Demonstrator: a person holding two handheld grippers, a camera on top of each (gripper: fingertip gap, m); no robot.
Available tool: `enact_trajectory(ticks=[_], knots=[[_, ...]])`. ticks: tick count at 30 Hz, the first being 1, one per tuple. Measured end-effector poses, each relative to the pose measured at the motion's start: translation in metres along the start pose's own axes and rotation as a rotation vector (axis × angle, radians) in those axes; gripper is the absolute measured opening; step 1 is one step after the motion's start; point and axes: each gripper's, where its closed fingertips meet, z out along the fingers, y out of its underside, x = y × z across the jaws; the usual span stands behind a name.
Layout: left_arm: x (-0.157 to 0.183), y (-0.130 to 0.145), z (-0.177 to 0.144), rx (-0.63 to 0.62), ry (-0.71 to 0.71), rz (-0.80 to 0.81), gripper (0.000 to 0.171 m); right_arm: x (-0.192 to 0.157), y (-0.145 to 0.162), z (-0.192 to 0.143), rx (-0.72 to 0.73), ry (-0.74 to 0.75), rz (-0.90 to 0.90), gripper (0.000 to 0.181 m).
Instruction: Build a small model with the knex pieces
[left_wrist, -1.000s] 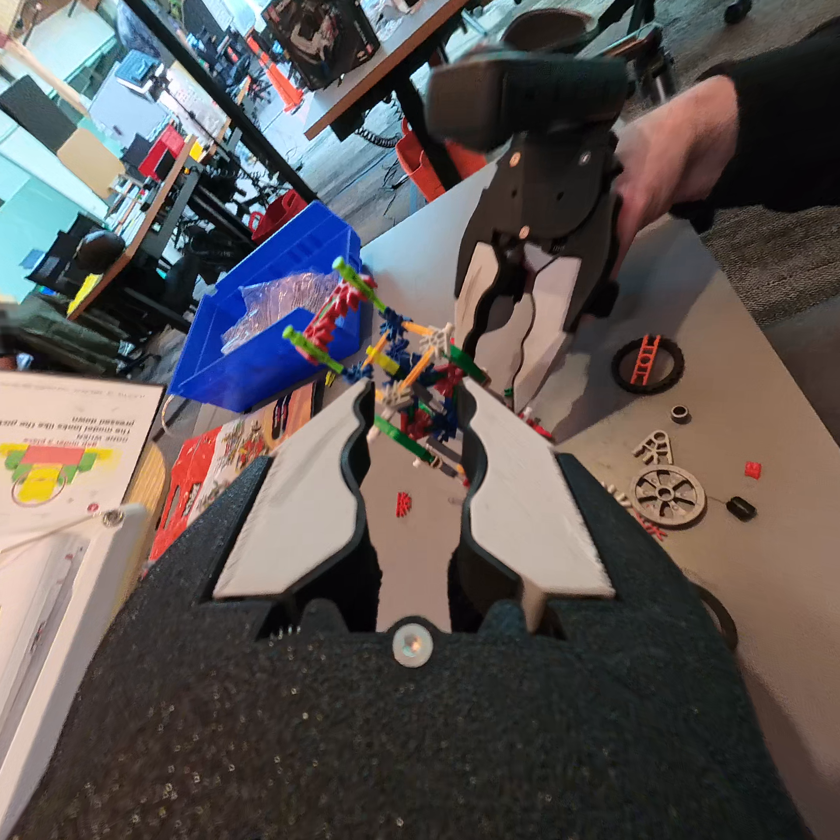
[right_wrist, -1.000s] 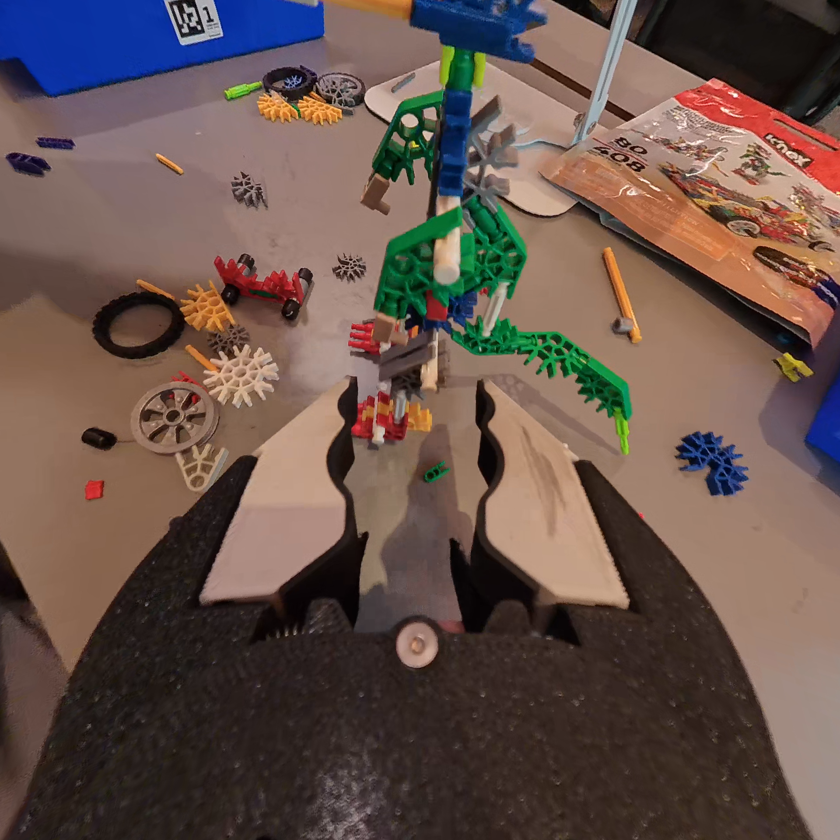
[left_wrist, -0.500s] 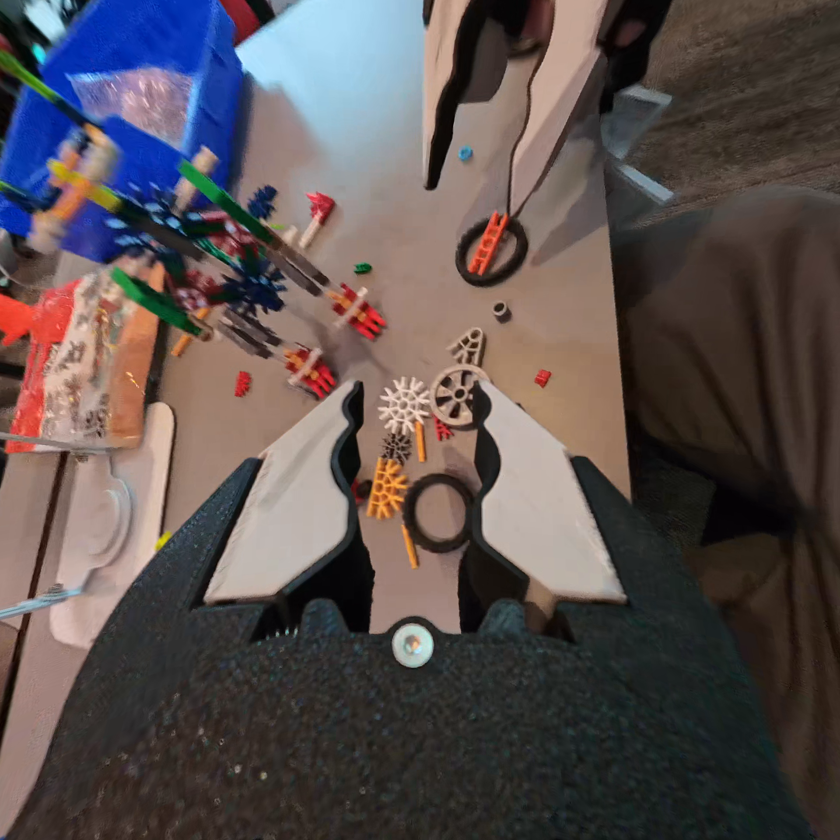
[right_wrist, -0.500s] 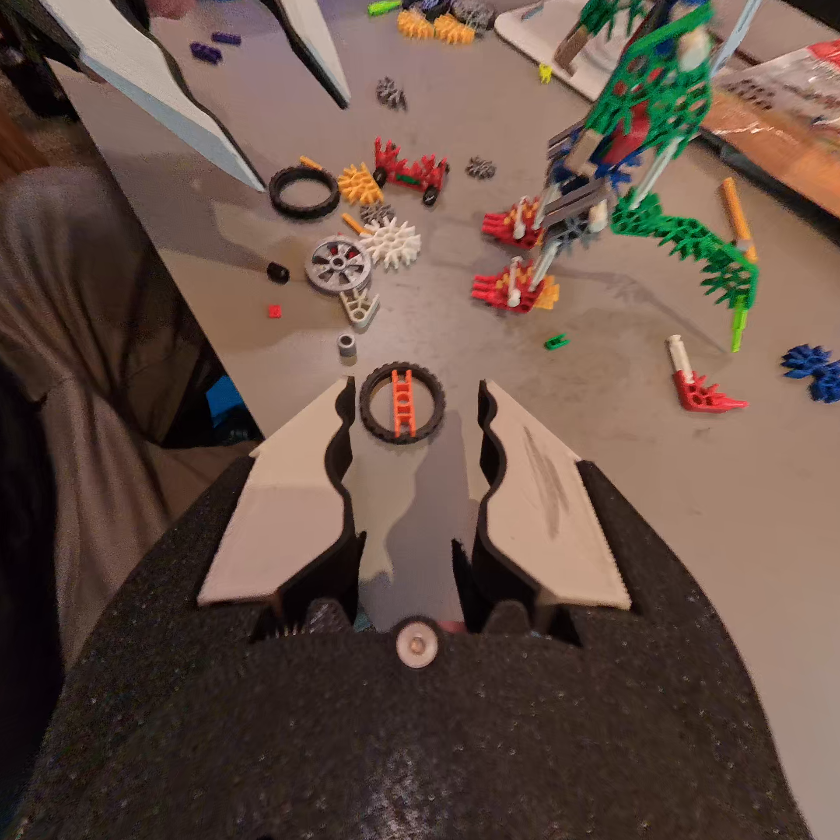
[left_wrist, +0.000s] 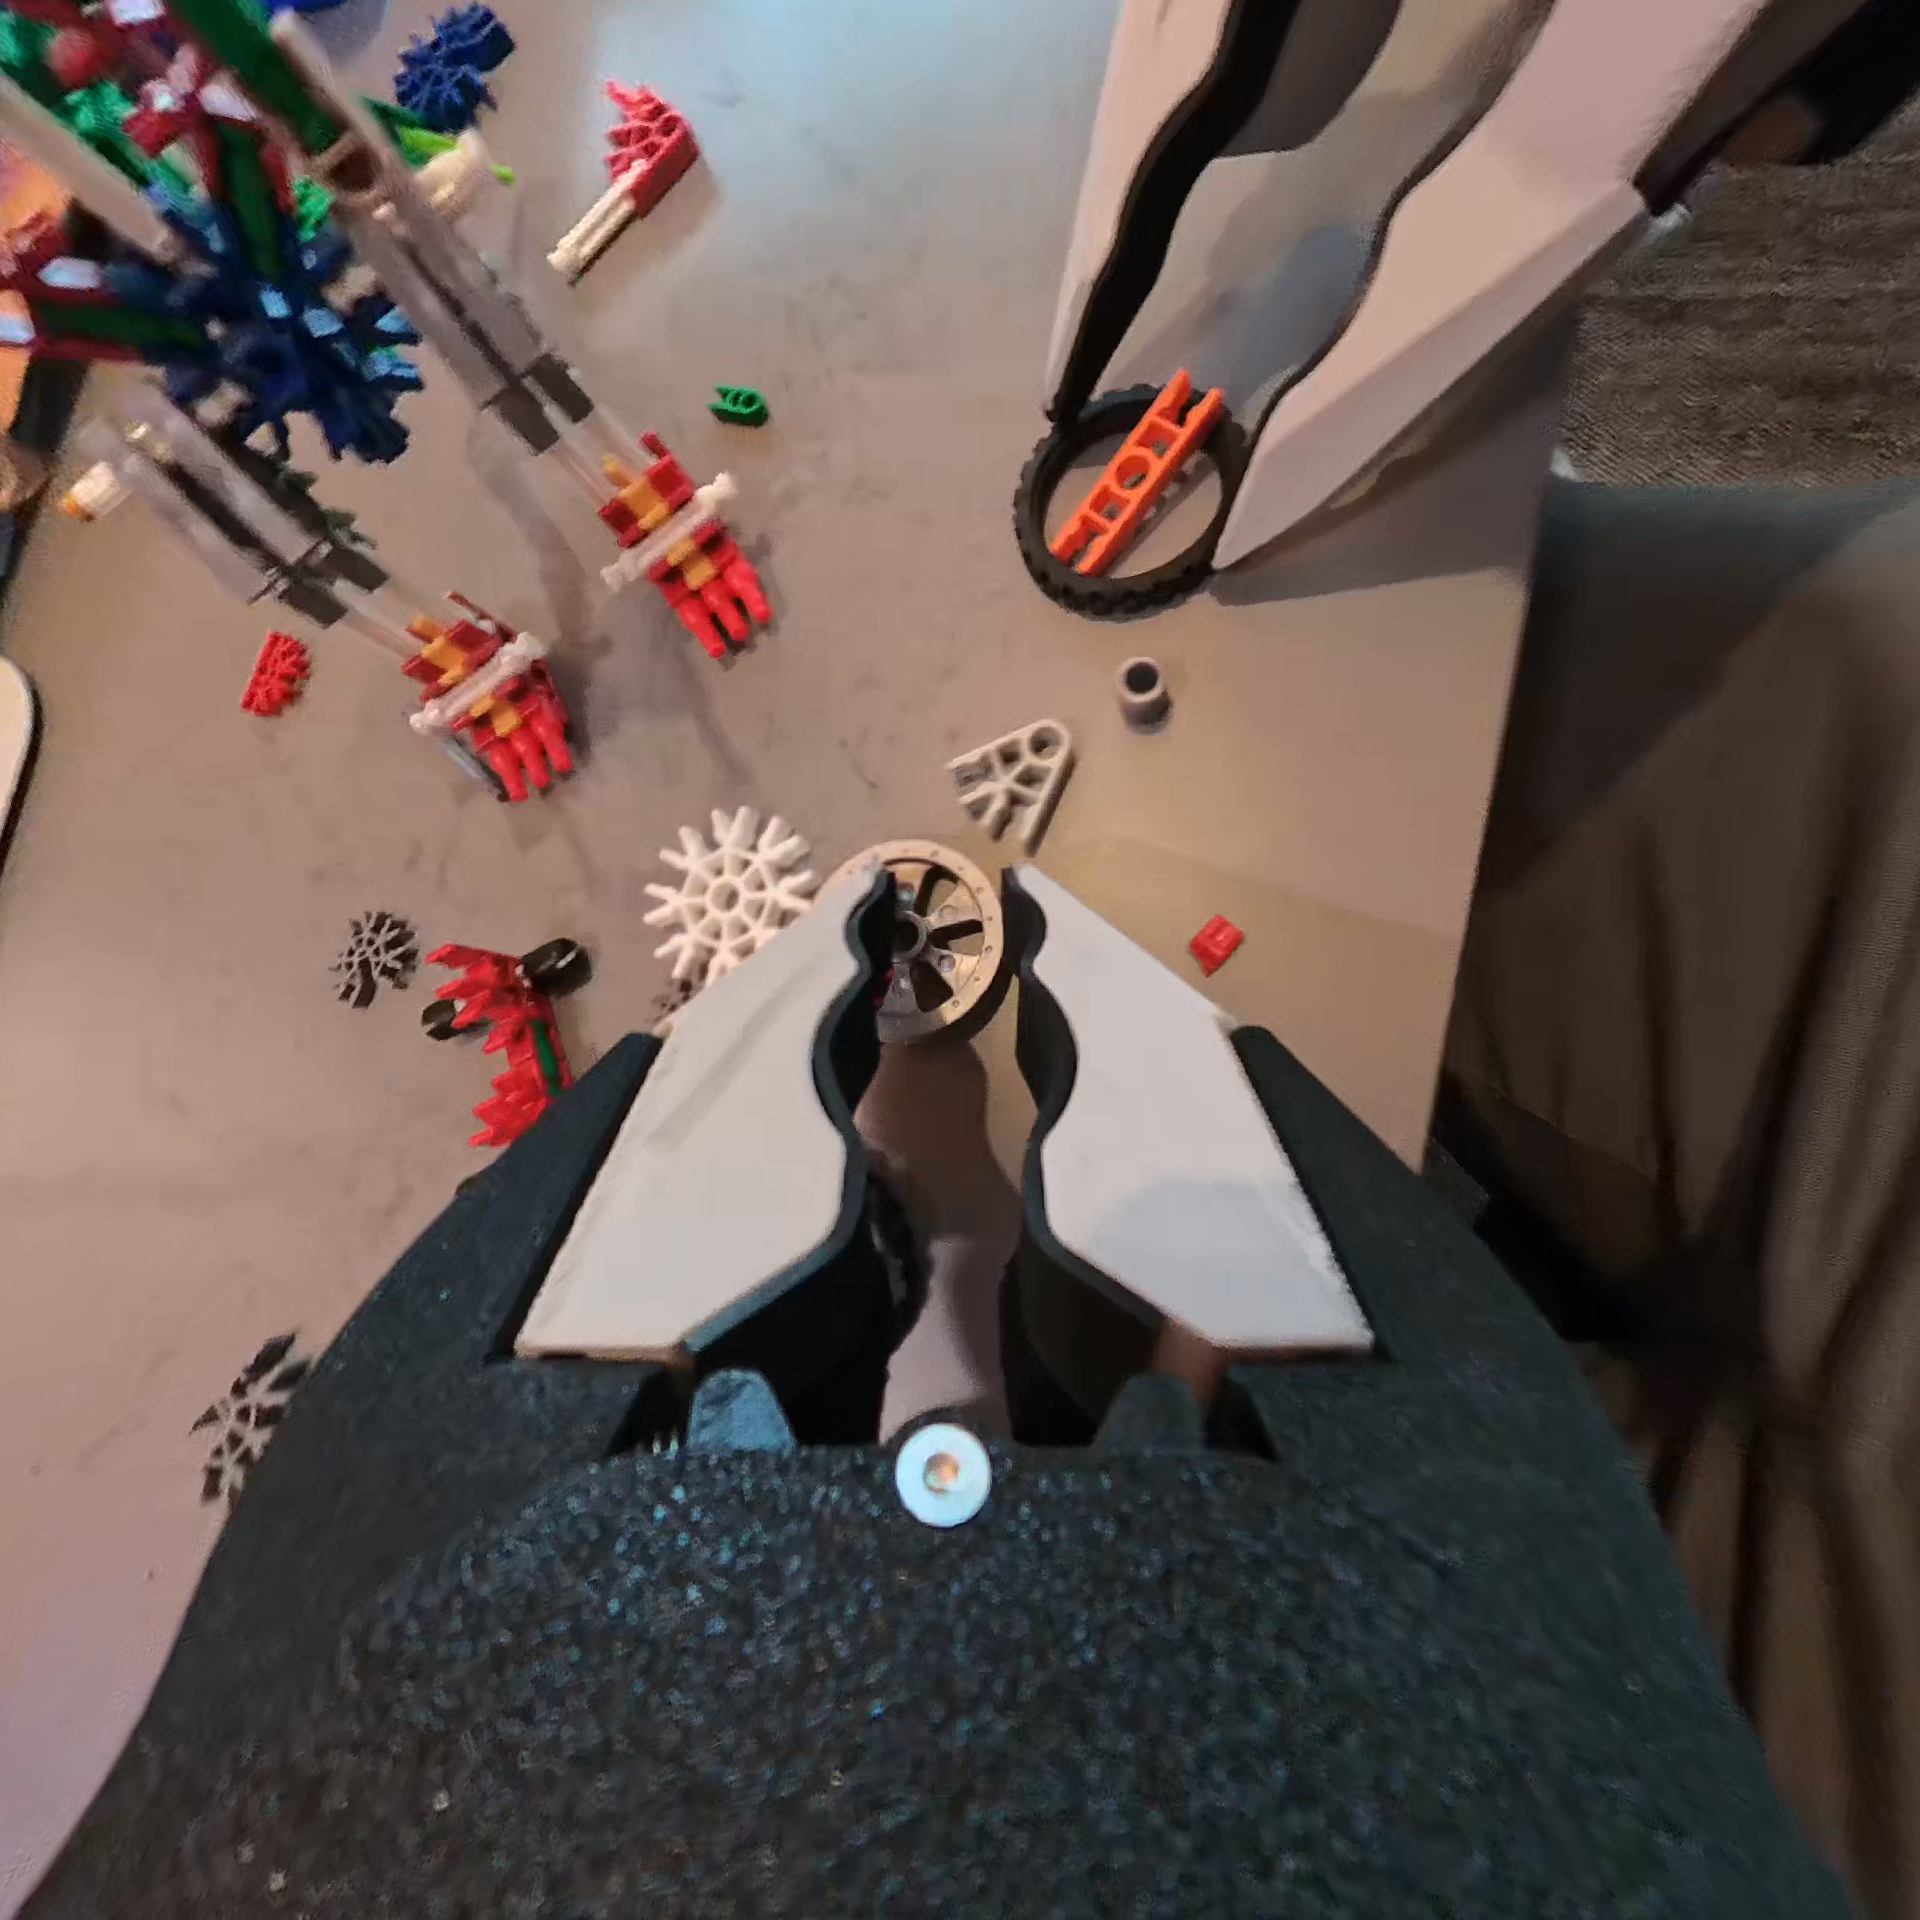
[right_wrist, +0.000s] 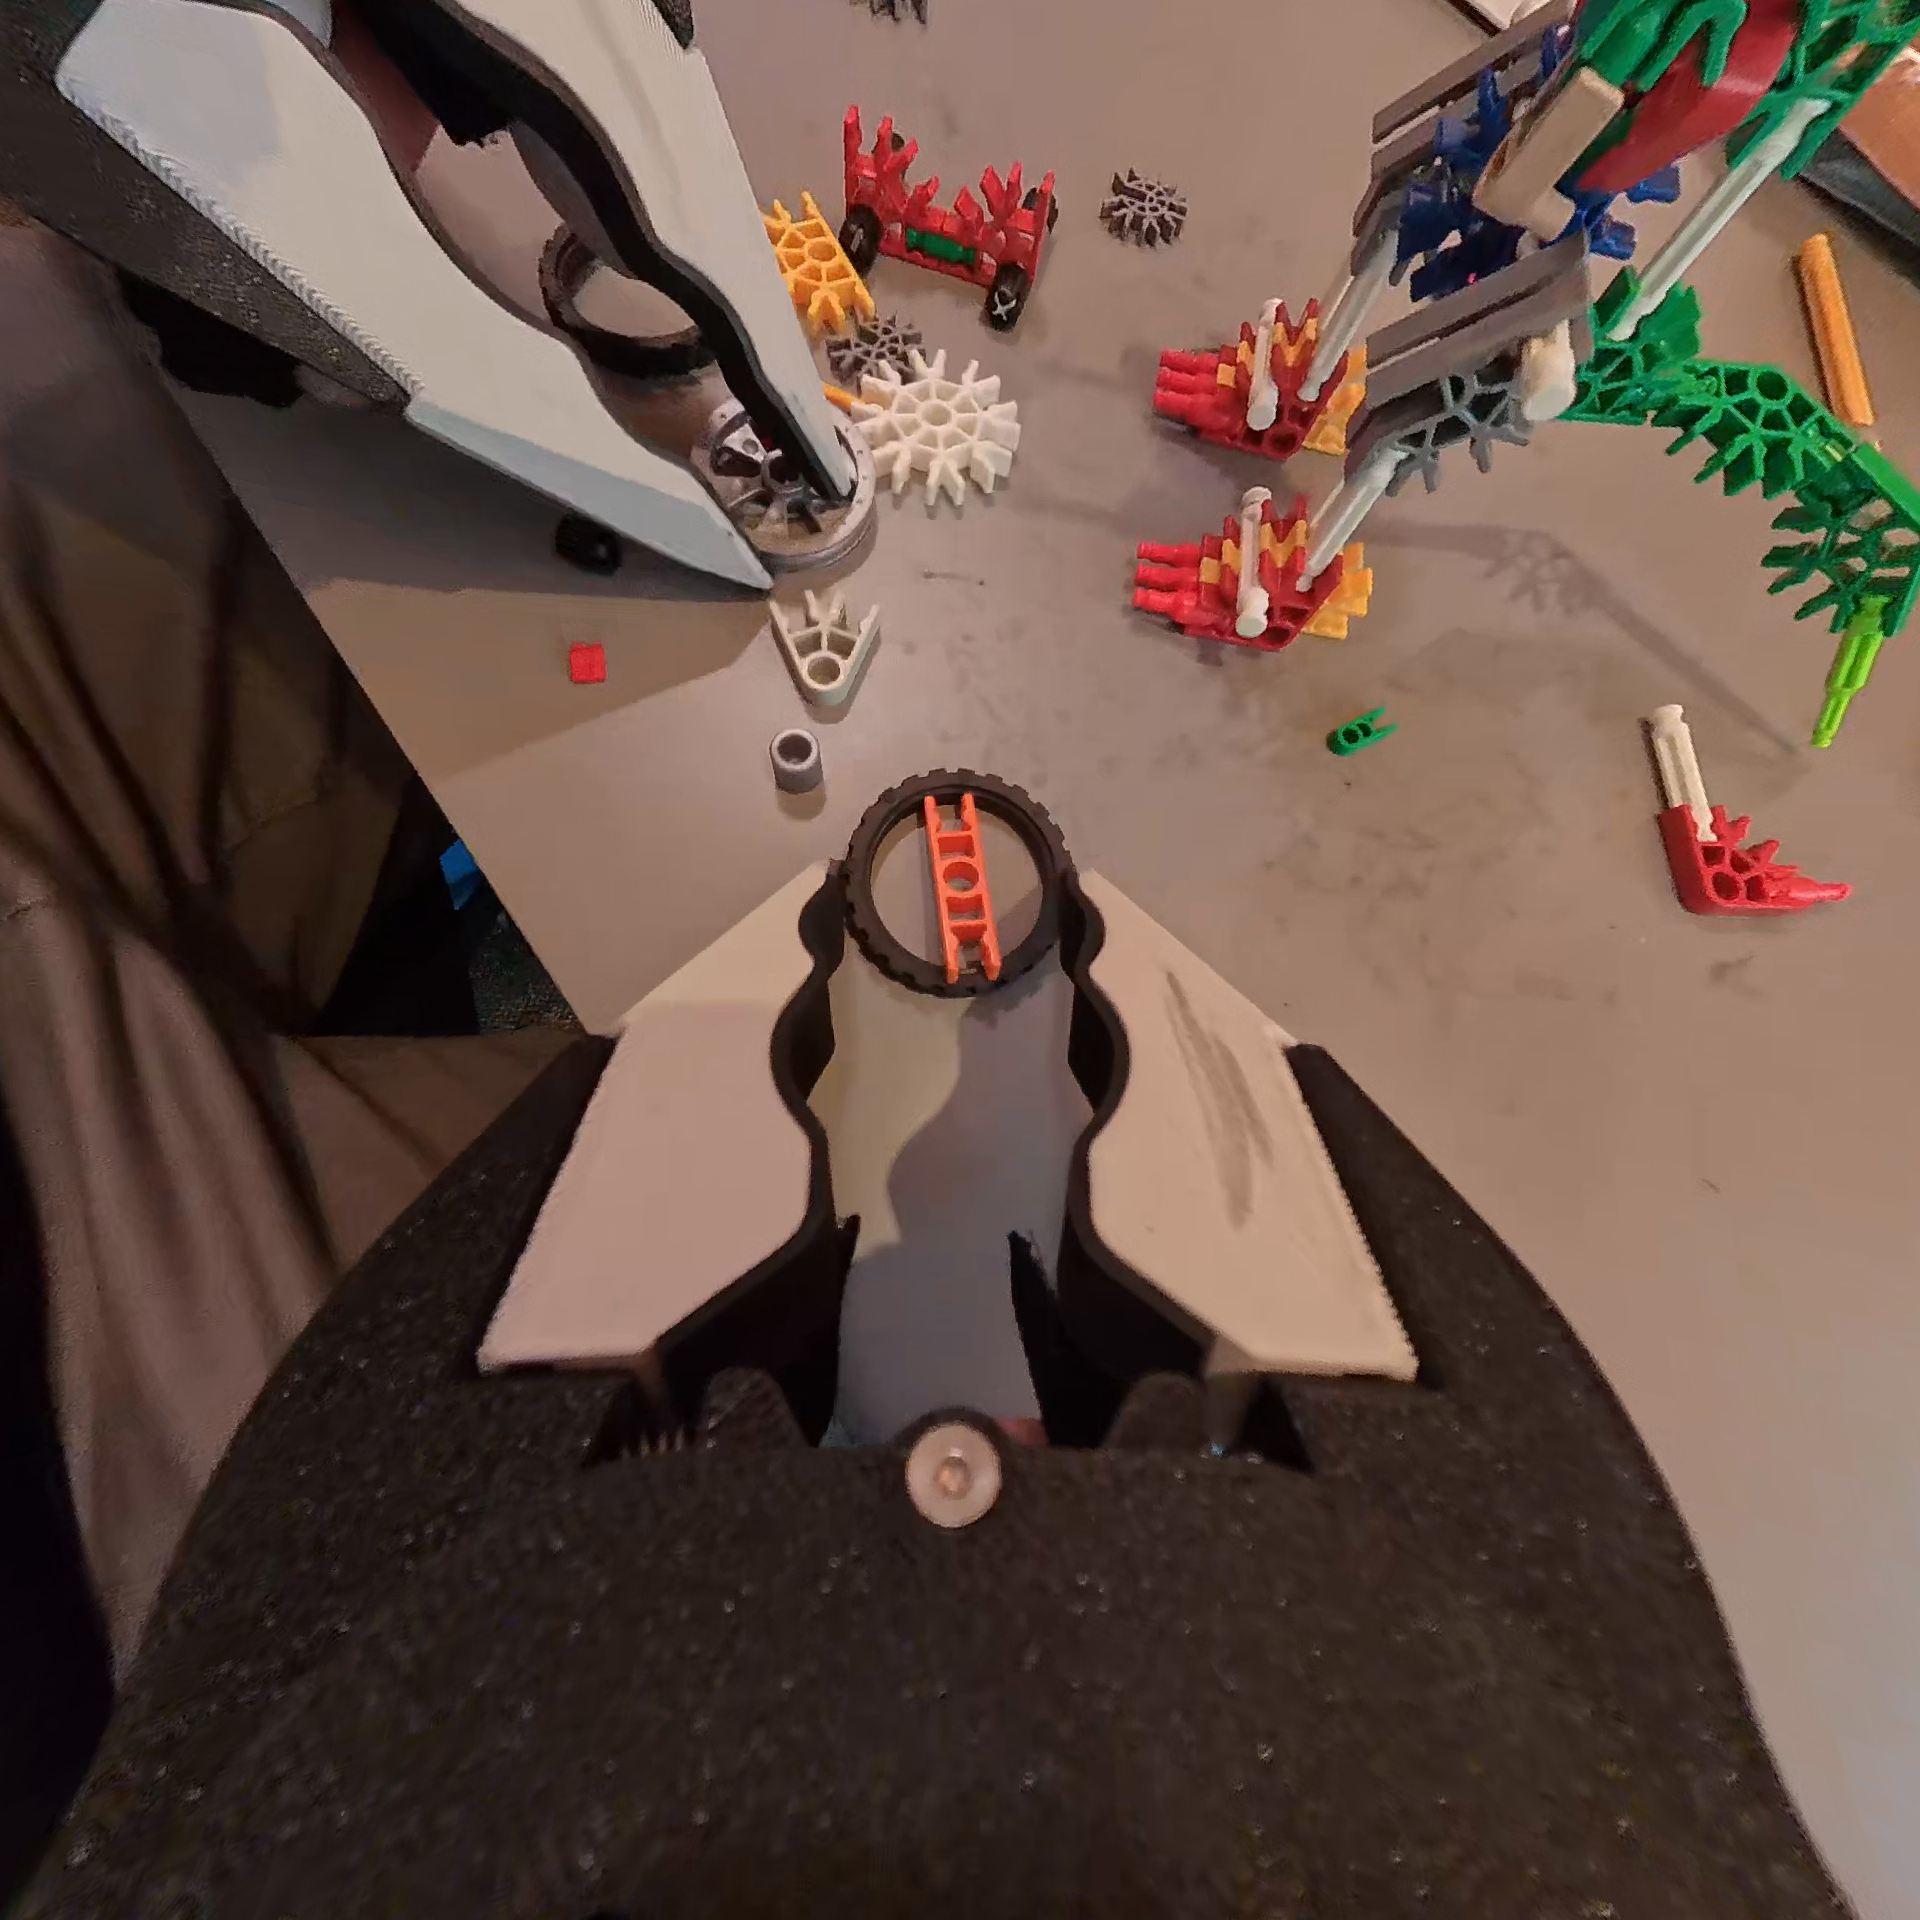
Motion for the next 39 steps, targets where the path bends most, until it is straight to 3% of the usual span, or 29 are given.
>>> enact_trajectory(ticks=[10, 13, 18, 23, 26, 31, 34, 39], knots=[[-0.034, 0.024, -0.010, -0.021, -0.108, -0.106, 0.018, -0.006, -0.023, 0.028, -0.040, 0.035, -0.060, 0.041], [-0.041, 0.025, -0.019, -0.005, -0.138, -0.096, 0.026, -0.008, -0.029, 0.033, -0.040, 0.025, -0.064, 0.046], [-0.016, 0.007, -0.044, 0.127, -0.031, -0.094, 0.038, -0.010, -0.032, 0.015, 0.011, 0.008, -0.038, 0.051], [0.017, 0.005, -0.038, 0.115, 0.024, -0.028, 0.043, -0.031, -0.018, 0.010, -0.037, -0.063, -0.091, 0.059], [0.020, 0.009, -0.027, 0.078, 0.005, -0.021, 0.039, -0.034, -0.020, 0.019, -0.053, -0.019, -0.106, 0.065], [0.016, 0.010, -0.018, 0.061, -0.031, -0.010, 0.026, -0.024, -0.030, 0.032, -0.054, 0.053, -0.073, 0.047], [0.006, 0.015, -0.015, 0.035, -0.091, 0.007, 0.009, -0.022, -0.034, 0.036, -0.055, 0.065, -0.075, 0.042], [-0.014, 0.024, -0.015, 0.011, -0.137, -0.020, 0.006, -0.019, -0.048, 0.052, -0.047, 0.081, -0.088, 0.036]])
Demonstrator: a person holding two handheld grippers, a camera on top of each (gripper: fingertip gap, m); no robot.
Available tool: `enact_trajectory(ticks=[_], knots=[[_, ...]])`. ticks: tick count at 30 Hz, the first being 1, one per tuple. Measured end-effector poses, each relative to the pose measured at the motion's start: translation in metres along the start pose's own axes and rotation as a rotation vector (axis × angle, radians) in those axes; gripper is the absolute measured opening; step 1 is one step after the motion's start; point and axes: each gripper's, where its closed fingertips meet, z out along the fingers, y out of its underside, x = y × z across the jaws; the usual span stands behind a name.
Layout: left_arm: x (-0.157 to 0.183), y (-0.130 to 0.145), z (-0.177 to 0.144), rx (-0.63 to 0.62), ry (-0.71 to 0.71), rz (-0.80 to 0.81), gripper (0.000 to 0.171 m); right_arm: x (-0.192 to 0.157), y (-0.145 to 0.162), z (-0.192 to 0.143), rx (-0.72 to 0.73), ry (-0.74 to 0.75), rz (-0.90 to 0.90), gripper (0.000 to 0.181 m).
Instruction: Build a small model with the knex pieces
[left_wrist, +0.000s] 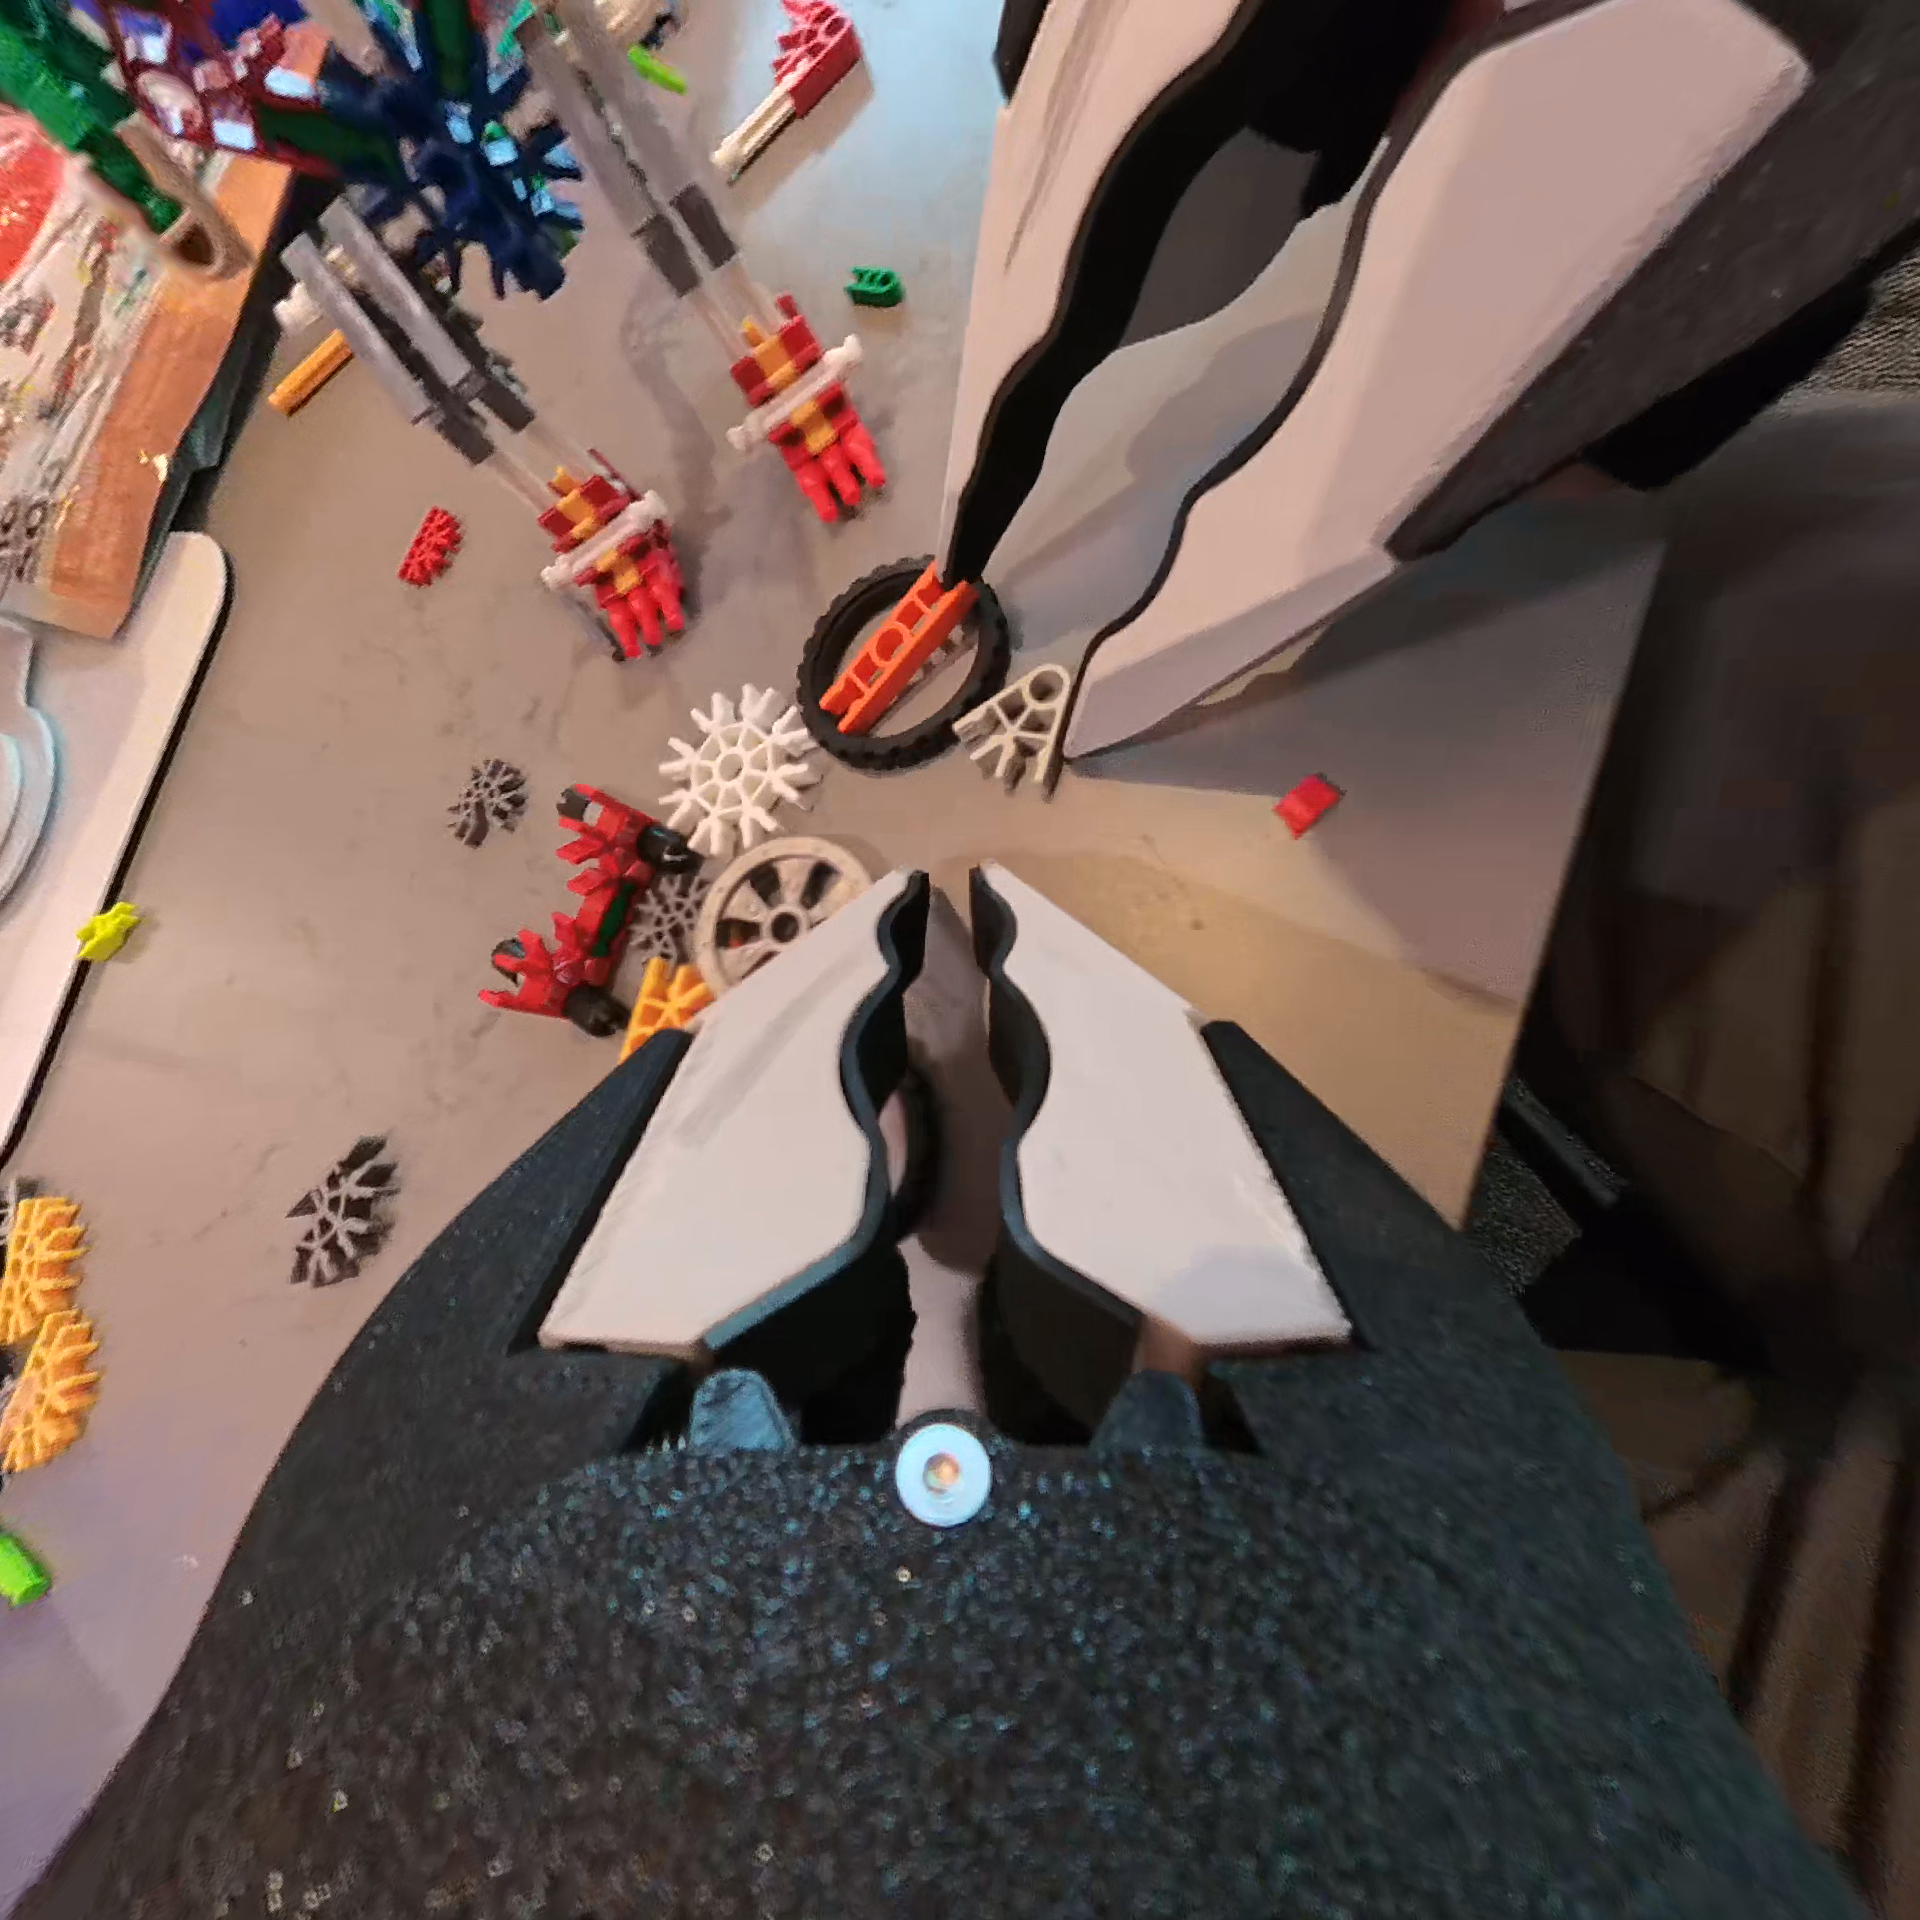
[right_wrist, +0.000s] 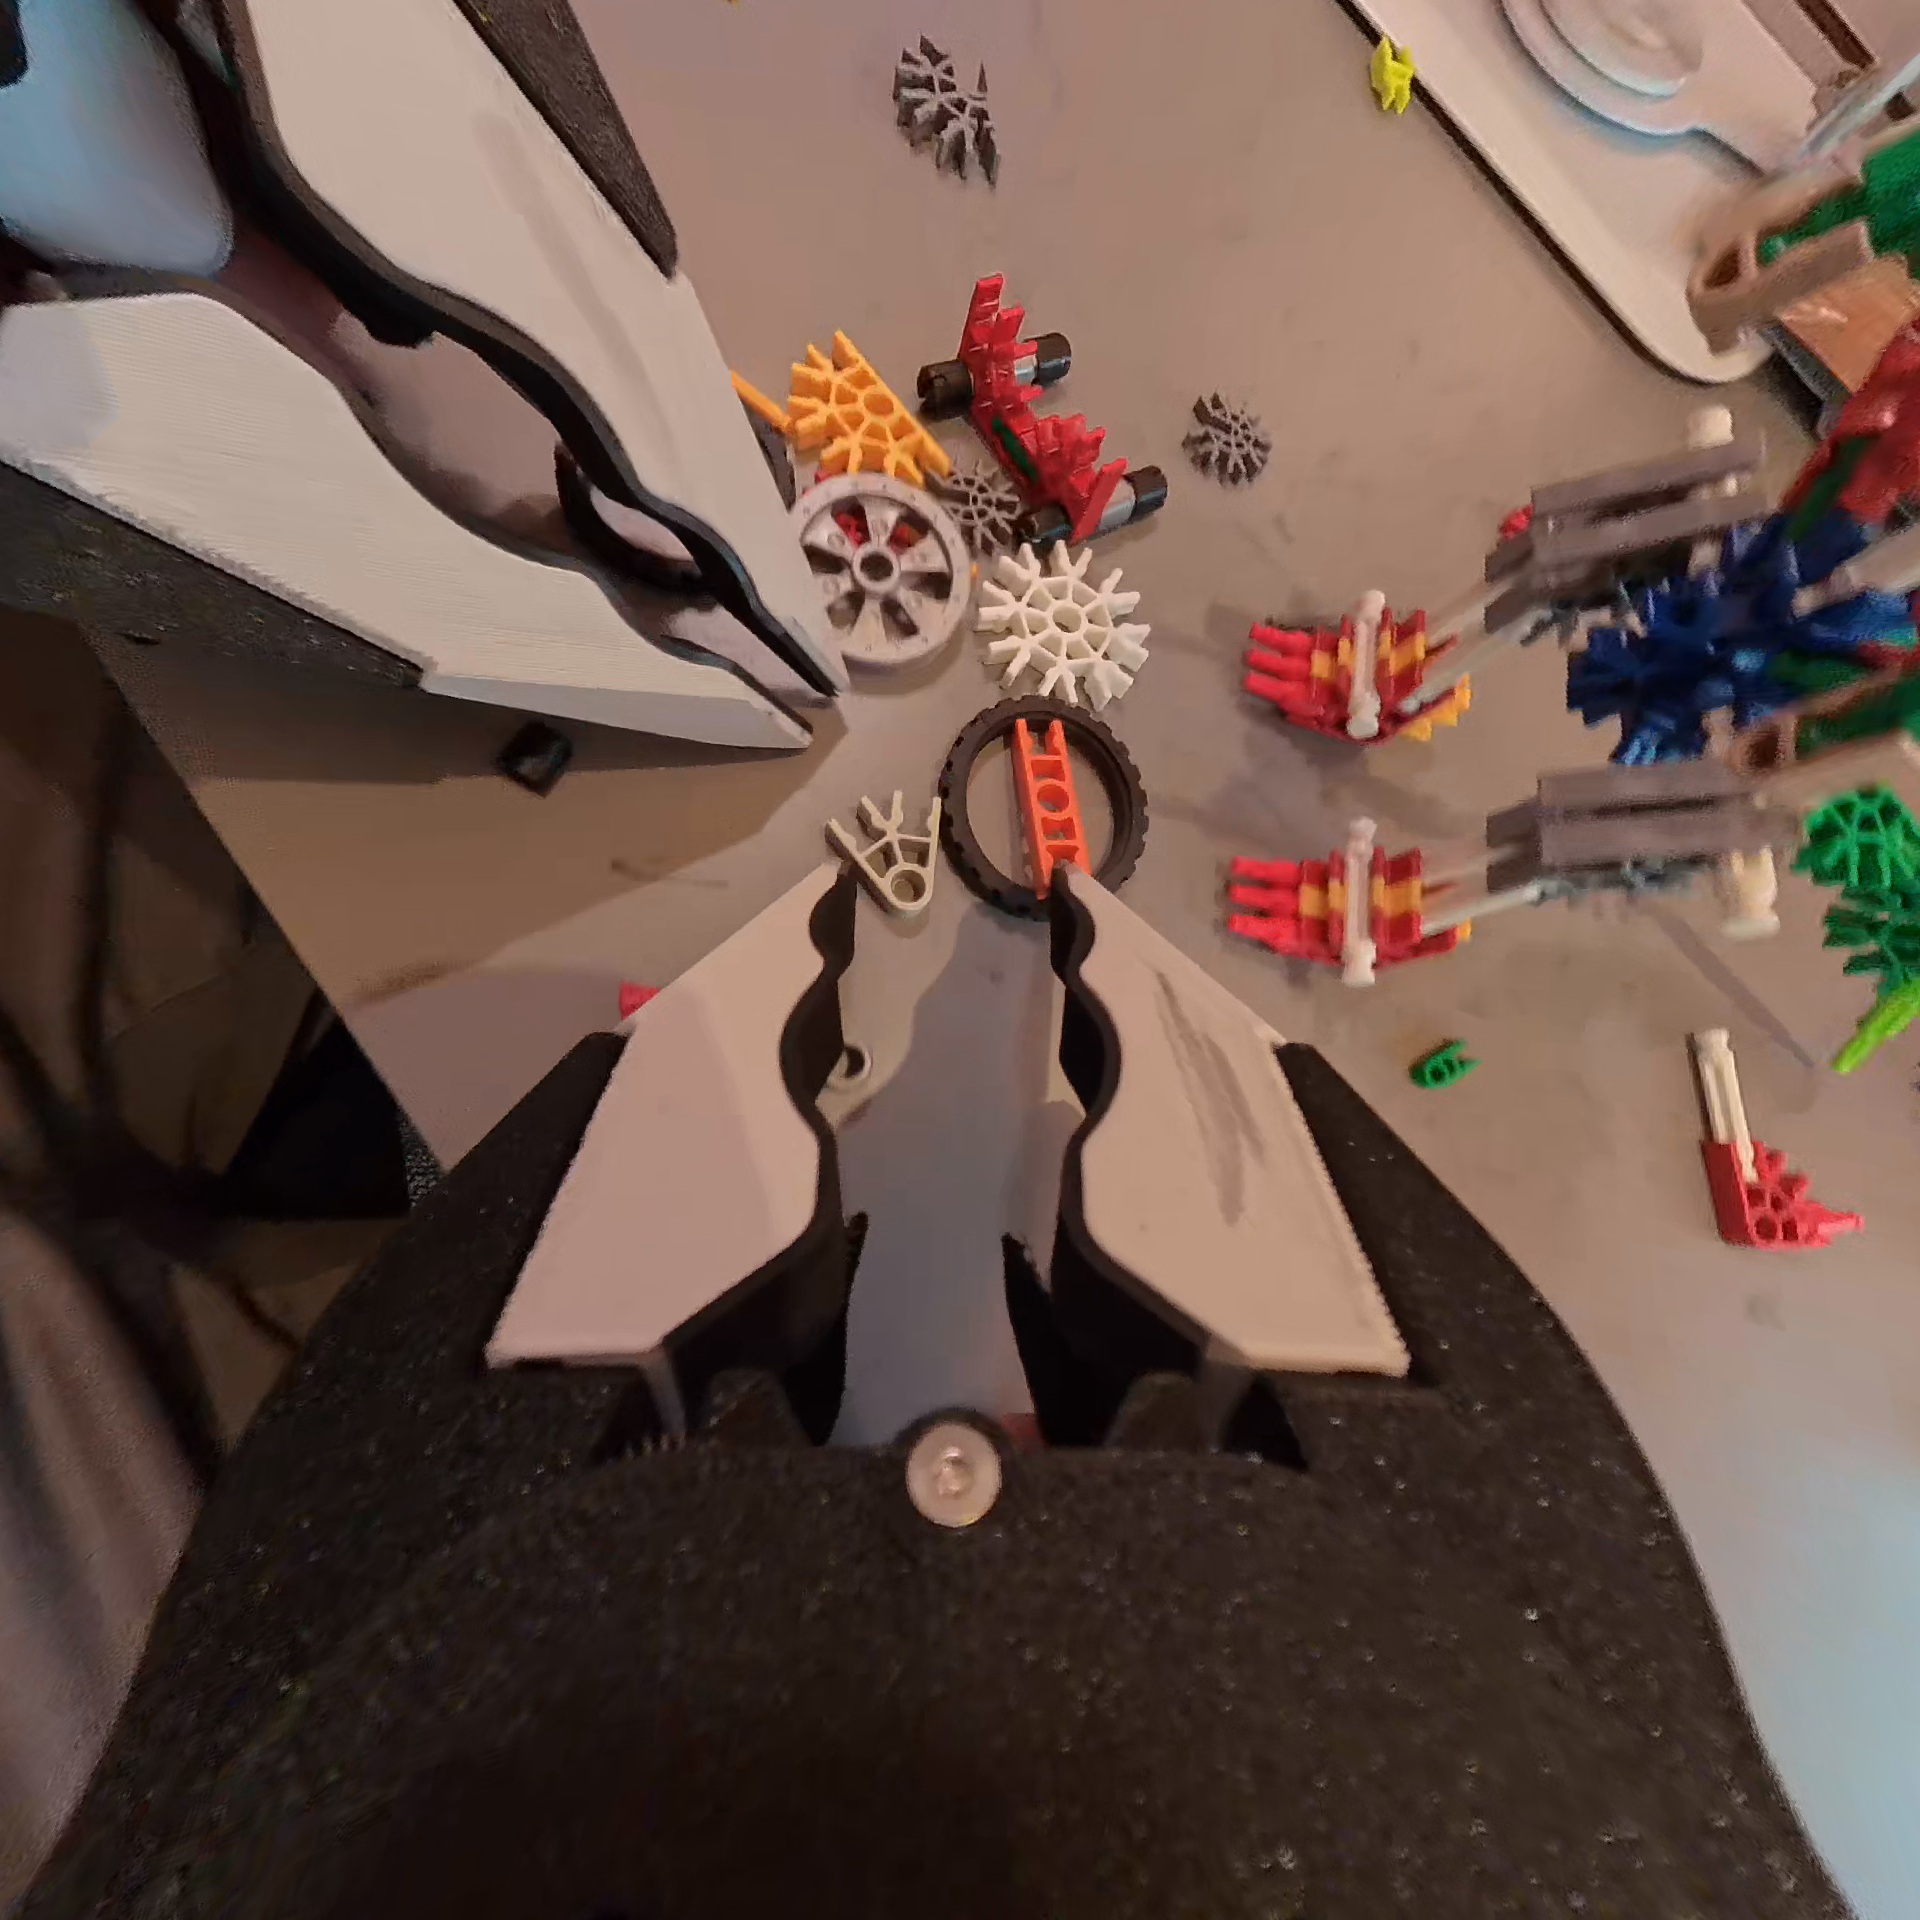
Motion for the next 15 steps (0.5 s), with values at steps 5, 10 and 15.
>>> enact_trajectory(ticks=[5, 10, 15], knots=[[-0.025, 0.011, 0.004, -0.026, -0.028, -0.032, 0.000, 0.007, -0.020, 0.023, 0.011, -0.014, -0.013, 0.032], [-0.041, 0.013, -0.019, 0.014, -0.057, -0.061, 0.018, 0.006, -0.023, 0.002, 0.073, -0.040, 0.014, 0.048], [-0.015, 0.014, -0.050, 0.092, 0.034, -0.064, 0.027, -0.021, -0.005, -0.034, 0.087, -0.130, -0.013, 0.051]])
